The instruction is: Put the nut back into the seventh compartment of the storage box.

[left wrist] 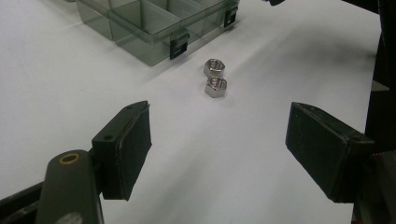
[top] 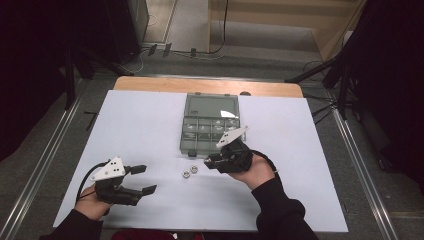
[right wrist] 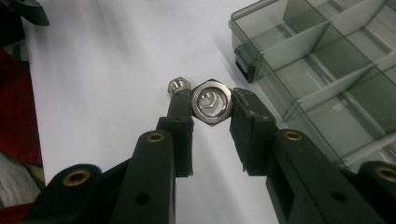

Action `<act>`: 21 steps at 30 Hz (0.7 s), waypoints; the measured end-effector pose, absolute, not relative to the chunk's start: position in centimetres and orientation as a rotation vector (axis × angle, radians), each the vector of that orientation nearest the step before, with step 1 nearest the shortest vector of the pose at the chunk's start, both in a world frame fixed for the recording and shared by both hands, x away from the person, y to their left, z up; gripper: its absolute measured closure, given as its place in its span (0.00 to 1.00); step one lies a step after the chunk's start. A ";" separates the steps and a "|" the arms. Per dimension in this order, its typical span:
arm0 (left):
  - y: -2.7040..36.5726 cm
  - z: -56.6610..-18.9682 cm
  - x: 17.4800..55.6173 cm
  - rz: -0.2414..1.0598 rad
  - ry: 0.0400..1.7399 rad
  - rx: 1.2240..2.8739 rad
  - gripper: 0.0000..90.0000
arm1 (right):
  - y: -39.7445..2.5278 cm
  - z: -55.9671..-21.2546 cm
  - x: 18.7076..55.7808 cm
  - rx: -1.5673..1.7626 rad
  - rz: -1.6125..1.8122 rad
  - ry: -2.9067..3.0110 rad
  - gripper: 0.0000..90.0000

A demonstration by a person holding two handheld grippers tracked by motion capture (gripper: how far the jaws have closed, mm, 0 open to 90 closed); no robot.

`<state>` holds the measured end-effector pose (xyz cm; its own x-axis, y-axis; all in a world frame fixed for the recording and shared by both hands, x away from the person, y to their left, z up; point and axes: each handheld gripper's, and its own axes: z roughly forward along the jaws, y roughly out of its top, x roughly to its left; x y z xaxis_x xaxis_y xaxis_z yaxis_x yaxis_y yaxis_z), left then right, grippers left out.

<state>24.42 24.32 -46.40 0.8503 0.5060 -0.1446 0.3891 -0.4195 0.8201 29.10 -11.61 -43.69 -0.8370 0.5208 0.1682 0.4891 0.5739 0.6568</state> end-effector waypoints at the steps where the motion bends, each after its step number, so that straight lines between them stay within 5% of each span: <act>1: 24.4 -46.4 24.4 0.154 0.652 2.061 0.25 | -11.7 -43.7 29.2 0.890 1.128 2.744 0.79; 21: 24.5 -46.5 24.4 0.156 0.657 2.061 0.25 | -14.6 -43.6 31.6 1.058 1.126 2.593 0.79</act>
